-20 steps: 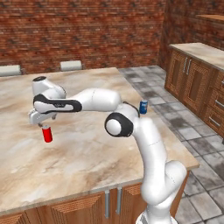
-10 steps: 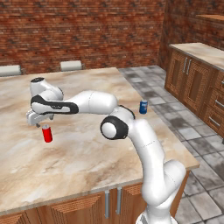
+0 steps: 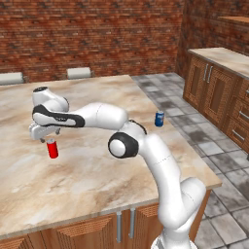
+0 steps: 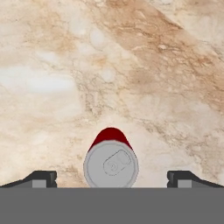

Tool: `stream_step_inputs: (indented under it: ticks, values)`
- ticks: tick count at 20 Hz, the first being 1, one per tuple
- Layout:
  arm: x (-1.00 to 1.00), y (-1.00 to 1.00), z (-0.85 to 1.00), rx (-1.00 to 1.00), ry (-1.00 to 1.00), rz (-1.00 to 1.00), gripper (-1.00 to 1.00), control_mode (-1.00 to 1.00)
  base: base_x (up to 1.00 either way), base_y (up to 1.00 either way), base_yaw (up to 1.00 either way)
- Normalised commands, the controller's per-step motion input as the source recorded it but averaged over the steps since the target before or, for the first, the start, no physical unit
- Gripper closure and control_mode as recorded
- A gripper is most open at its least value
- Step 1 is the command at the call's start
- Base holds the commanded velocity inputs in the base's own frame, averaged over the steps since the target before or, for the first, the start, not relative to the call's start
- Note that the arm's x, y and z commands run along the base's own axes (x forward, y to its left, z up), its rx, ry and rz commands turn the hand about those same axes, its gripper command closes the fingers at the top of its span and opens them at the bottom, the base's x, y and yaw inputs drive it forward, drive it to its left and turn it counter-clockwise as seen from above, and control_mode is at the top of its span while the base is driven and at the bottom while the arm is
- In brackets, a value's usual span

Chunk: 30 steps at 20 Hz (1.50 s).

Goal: Four empty soda cans are scattered around the kitchen. Gather all the cans and cluster them next to the stove for recycling.

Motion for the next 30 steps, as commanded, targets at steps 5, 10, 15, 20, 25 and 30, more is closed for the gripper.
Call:
stream_step_inputs:
  ticks: [5, 10, 15, 20, 25, 30]
  values:
    - [0.00, -0.09, -0.06, -0.03, 0.04, 0.00, -1.00, -1.00, 0.00, 0.00, 0.00]
    - [0.00, -0.08, -0.08, -0.03, 0.01, 0.00, -1.00, -1.00, 0.00, 0.00, 0.00]
    - [0.00, 0.00, -0.07, -0.01, 0.01, 0.00, -1.00, -1.00, 0.00, 0.00, 0.00]
    - [0.00, 0.00, -0.08, 0.00, 0.02, 0.00, -1.00, -1.00, 0.00, 0.00, 0.00]
    - [0.00, 0.00, -0.10, 0.00, 0.03, 0.00, -1.00, -1.00, 0.00, 0.00, 0.00]
    - [0.00, 0.00, -0.12, 0.00, 0.01, 0.00, -1.00, -1.00, 0.00, 0.00, 0.00]
